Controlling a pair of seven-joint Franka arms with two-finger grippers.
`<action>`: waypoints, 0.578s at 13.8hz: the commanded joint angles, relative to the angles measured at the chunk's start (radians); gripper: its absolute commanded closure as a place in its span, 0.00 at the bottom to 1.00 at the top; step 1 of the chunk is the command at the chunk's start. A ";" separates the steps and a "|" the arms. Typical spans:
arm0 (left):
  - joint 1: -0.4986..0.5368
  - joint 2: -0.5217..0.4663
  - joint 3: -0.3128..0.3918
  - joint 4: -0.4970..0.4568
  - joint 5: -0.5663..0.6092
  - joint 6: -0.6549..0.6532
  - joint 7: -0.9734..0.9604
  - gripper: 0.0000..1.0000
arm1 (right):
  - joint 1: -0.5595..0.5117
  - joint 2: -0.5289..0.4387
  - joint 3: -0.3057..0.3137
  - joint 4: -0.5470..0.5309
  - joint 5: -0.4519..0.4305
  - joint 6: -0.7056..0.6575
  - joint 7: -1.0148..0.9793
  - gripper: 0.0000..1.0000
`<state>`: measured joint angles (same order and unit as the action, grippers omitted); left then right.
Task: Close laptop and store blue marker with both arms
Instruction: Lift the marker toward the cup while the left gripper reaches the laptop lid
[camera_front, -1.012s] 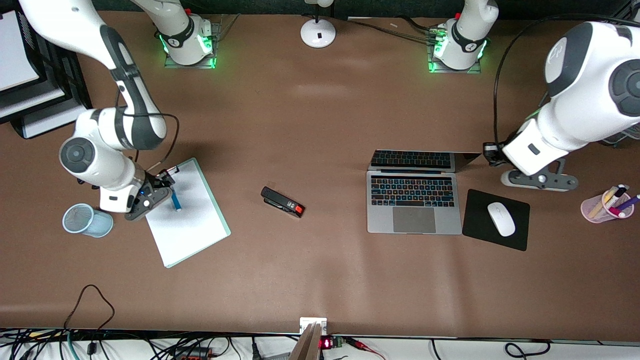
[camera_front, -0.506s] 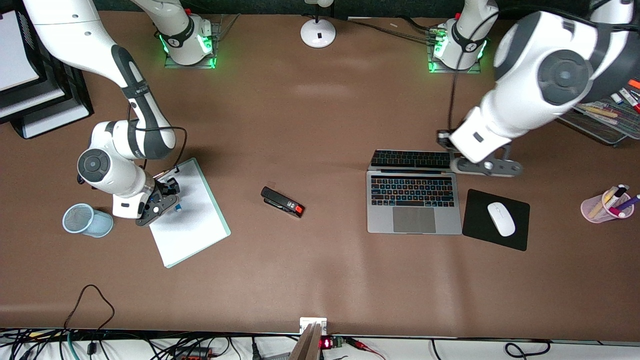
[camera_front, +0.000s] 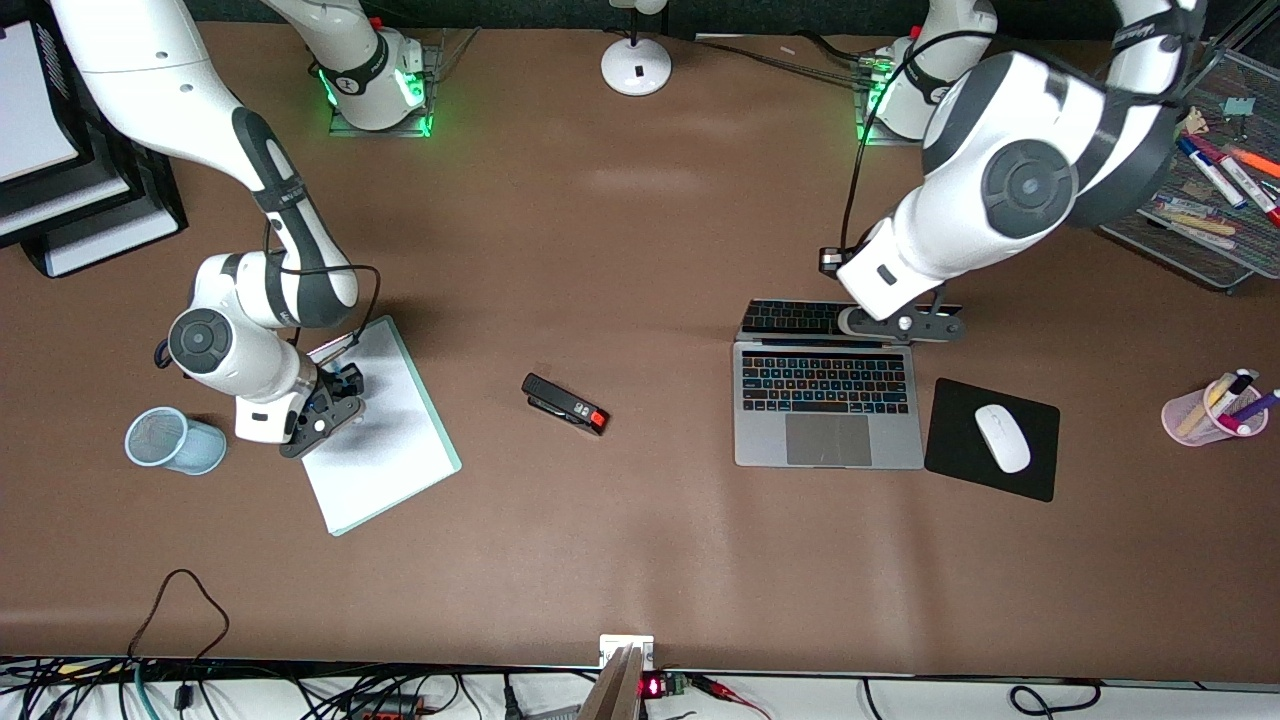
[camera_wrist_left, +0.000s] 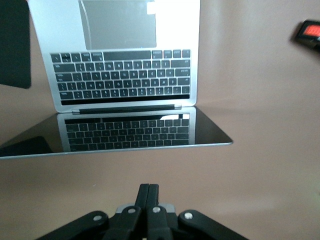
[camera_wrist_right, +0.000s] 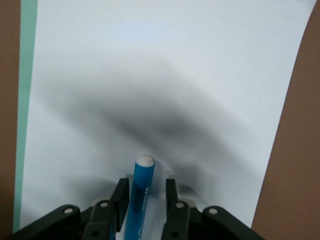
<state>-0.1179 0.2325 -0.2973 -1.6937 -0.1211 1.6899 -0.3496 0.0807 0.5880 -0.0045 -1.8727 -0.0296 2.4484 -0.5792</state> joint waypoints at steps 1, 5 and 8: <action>0.006 -0.068 -0.028 -0.093 -0.015 0.024 -0.011 1.00 | 0.004 0.030 0.000 0.033 0.005 0.006 0.033 0.65; 0.004 -0.107 -0.055 -0.159 -0.015 0.047 -0.009 1.00 | 0.007 0.044 0.001 0.038 0.005 0.006 0.051 0.68; 0.007 -0.119 -0.072 -0.167 -0.015 0.043 -0.009 1.00 | 0.007 0.049 0.001 0.040 0.005 0.006 0.053 0.83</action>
<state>-0.1191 0.1577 -0.3597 -1.8207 -0.1211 1.7164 -0.3539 0.0824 0.6202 -0.0037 -1.8542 -0.0293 2.4517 -0.5440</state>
